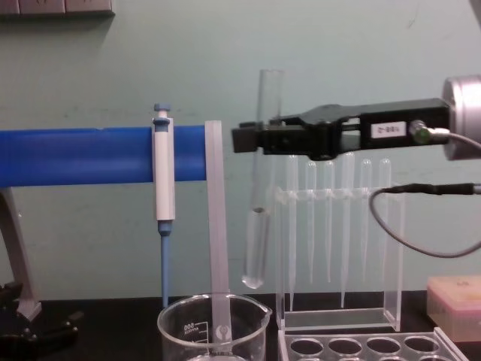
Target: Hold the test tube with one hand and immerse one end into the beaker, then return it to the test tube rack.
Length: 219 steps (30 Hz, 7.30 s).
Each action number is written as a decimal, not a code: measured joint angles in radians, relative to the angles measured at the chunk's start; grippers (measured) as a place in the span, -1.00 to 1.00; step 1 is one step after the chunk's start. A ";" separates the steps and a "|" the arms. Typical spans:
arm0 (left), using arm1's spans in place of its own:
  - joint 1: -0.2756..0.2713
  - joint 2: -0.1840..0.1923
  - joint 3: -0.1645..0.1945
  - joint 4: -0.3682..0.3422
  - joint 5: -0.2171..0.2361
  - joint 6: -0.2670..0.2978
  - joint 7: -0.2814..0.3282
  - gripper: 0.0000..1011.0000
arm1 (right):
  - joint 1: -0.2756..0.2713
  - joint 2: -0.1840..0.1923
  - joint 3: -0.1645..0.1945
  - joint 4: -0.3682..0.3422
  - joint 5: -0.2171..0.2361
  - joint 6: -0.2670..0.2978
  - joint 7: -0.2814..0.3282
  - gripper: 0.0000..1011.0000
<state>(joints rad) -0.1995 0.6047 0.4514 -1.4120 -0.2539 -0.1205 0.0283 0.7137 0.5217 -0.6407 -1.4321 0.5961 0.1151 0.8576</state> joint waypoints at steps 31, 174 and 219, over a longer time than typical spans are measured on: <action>0.000 0.000 0.000 0.000 0.000 0.000 0.000 0.98 | 0.012 -0.119 -0.118 0.226 -0.086 -0.207 0.035 -0.55; 0.000 0.000 0.000 0.000 0.000 0.000 0.000 0.98 | -0.023 -0.153 -0.103 0.290 -0.119 -0.227 0.058 -0.55; 0.000 0.000 0.000 0.000 0.000 0.000 0.000 0.98 | -0.023 -0.153 -0.103 0.290 -0.119 -0.227 0.058 -0.55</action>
<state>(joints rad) -0.1995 0.6047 0.4514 -1.4120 -0.2539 -0.1205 0.0283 0.6905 0.3683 -0.7433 -1.1416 0.4774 -0.1121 0.9157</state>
